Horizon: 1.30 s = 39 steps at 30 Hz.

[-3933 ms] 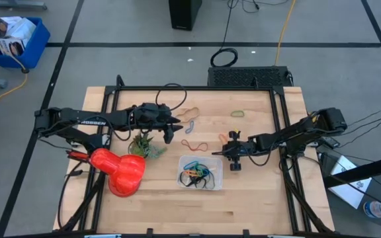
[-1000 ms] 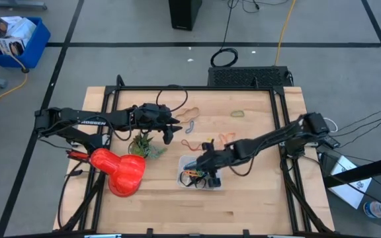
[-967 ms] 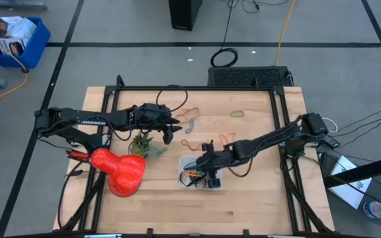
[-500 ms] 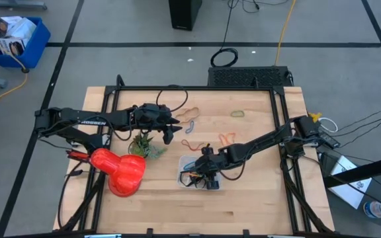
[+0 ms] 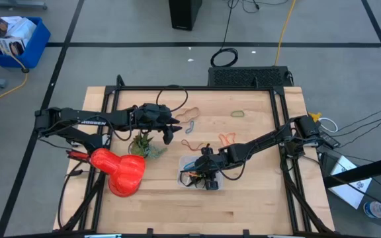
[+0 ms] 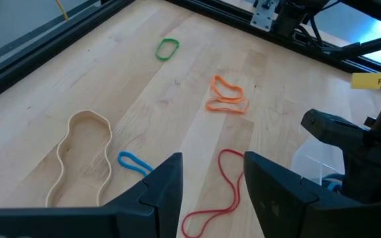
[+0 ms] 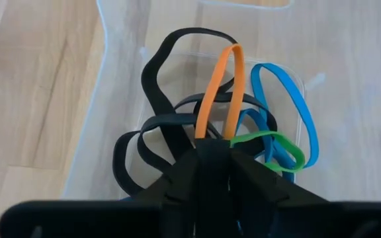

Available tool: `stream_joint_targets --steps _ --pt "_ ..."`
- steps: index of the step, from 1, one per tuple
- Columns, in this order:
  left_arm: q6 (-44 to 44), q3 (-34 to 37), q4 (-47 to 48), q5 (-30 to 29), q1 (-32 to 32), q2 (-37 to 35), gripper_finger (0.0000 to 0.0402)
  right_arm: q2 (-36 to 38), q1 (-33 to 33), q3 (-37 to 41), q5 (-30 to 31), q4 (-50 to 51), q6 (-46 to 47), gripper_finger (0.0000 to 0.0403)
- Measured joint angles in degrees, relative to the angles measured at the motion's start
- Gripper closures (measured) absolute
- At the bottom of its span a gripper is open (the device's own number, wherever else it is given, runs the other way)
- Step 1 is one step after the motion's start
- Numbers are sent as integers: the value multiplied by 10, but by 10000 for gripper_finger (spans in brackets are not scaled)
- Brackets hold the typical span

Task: Pick and place rubber bands into bin
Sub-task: Put the small black rubber band into the bin, then put the red rubber band into the bin

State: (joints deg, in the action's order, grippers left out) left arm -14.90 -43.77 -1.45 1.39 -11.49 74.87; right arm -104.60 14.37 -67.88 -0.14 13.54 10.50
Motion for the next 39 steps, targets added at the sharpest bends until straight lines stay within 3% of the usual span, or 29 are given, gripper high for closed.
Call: stream_joint_targets --steps 13,29,31,36,39 --pt "0 0 0 0 0 0 234 20 -1 1 0 5 5 264" --pt "2 0 0 0 0 0 233 291 -9 1 2 14 -50 261" --pt "1 0 0 0 0 0 234 321 -9 0 25 15 -67 261" --pt "1 0 0 0 0 0 233 361 -9 0 148 38 -89 261" --pt "1 0 0 0 0 0 233 364 -9 0 179 60 -104 261"
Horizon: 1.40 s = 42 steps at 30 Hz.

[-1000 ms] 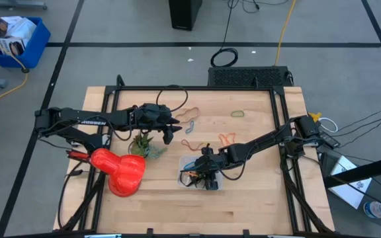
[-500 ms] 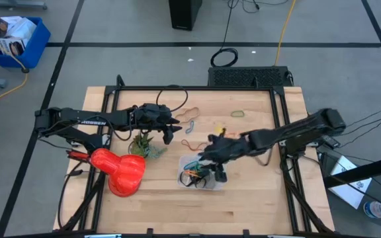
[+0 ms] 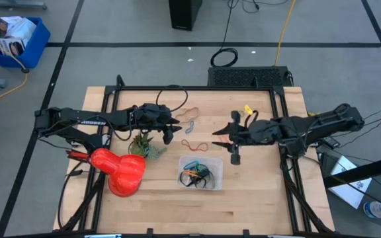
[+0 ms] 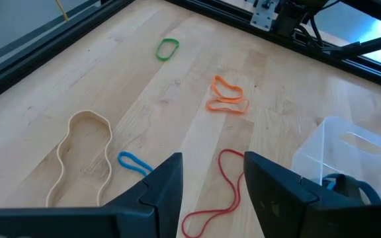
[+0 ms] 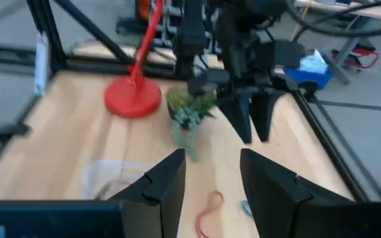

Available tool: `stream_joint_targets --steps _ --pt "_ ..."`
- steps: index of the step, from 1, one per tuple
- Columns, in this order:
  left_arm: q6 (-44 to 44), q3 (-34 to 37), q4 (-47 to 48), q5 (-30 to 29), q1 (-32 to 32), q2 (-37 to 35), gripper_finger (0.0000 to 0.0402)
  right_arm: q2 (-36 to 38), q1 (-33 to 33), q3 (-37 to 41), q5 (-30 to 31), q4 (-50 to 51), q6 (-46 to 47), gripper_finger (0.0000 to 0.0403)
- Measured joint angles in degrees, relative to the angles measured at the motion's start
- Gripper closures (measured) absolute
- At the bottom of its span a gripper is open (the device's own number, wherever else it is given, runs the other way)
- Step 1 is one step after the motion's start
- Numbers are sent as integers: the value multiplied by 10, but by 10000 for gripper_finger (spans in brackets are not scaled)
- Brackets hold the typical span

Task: Pick and place rubber bands into bin
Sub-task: Put the red rubber band into the bin

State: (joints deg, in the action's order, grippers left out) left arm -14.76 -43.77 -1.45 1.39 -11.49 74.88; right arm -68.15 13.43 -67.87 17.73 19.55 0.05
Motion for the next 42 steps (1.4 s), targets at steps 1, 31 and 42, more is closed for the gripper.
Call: stream_joint_targets --steps 1,31,42 --pt "0 0 0 0 0 0 233 -2 0 0 2 6 -6 261" --pt "0 0 30 0 0 0 234 -312 -223 1 -239 35 -69 261" --pt "0 0 30 0 0 0 234 -368 -228 1 -240 38 -128 261"
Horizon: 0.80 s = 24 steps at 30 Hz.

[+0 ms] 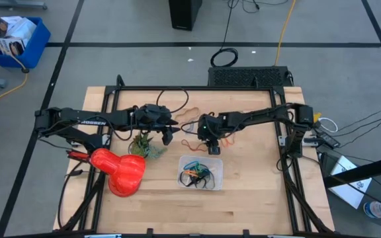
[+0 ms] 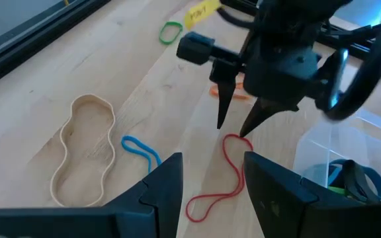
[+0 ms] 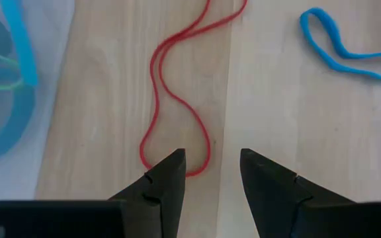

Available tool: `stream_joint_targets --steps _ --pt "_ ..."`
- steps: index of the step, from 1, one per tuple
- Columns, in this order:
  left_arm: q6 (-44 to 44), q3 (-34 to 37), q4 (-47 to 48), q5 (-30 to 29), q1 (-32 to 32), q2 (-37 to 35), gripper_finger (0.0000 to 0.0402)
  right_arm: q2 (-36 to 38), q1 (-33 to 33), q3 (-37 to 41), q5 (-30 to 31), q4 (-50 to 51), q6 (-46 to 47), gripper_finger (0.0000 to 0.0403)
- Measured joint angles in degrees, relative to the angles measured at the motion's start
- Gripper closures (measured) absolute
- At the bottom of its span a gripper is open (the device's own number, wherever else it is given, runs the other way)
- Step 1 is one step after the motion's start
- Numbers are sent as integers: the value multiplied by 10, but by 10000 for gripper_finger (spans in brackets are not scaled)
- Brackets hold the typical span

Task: Pick and place rubber bands into bin
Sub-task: Put the red rubber band into the bin

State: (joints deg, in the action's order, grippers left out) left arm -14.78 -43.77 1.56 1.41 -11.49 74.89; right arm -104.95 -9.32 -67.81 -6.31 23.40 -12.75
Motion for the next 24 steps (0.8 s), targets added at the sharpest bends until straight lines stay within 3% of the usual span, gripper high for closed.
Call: stream_joint_targets --steps 24 --pt "10 0 -1 0 0 0 233 3 1 114 -25 -162 46 263"
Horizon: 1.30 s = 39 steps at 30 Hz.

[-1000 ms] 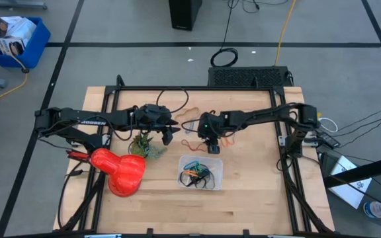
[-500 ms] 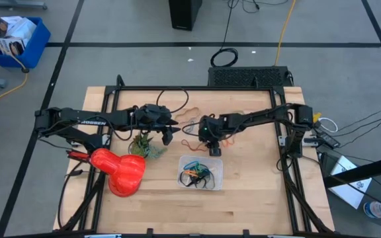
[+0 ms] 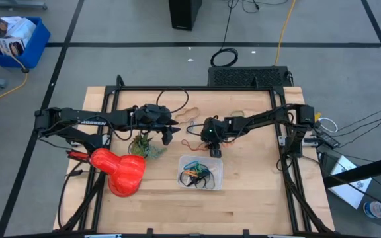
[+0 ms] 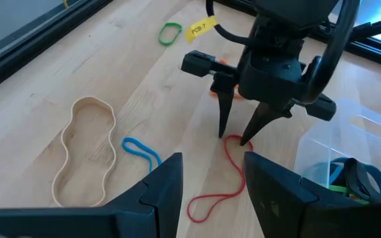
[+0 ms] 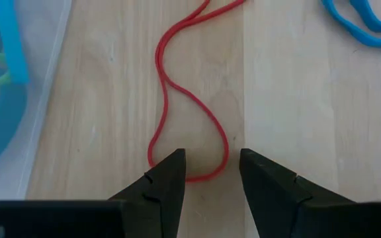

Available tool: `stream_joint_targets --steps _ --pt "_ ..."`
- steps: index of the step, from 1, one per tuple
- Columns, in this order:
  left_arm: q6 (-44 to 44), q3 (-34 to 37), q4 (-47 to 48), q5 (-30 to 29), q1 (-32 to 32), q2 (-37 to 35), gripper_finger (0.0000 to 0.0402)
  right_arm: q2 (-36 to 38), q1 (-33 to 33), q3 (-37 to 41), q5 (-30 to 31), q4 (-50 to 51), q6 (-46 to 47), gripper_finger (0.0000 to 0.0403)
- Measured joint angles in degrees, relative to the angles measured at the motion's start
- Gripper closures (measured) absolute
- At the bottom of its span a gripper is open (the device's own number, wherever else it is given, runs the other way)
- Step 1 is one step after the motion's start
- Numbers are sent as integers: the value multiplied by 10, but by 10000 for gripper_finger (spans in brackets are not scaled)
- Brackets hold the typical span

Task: Pick and place rubber bands into bin
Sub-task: Put the red rubber band into the bin

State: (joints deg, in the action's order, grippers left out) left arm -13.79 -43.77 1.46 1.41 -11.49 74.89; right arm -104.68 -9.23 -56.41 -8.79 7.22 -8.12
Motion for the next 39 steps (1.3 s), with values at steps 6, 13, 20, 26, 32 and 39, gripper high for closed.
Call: stream_joint_targets --steps 6,13,20,26,32,39 --pt "1 0 0 0 0 0 233 0 0 13 2 -2 0 304" --pt "1 0 0 0 0 0 233 -1 0 15 15 2 -3 381" --pt "1 0 0 0 0 0 233 -1 4 15 54 5 6 400" --pt "1 0 0 0 0 0 234 27 4 18 57 17 29 402" --pt "1 0 0 0 0 0 233 125 3 18 80 20 42 402" --pt "0 0 0 0 0 0 233 276 4 17 101 -11 46 403"
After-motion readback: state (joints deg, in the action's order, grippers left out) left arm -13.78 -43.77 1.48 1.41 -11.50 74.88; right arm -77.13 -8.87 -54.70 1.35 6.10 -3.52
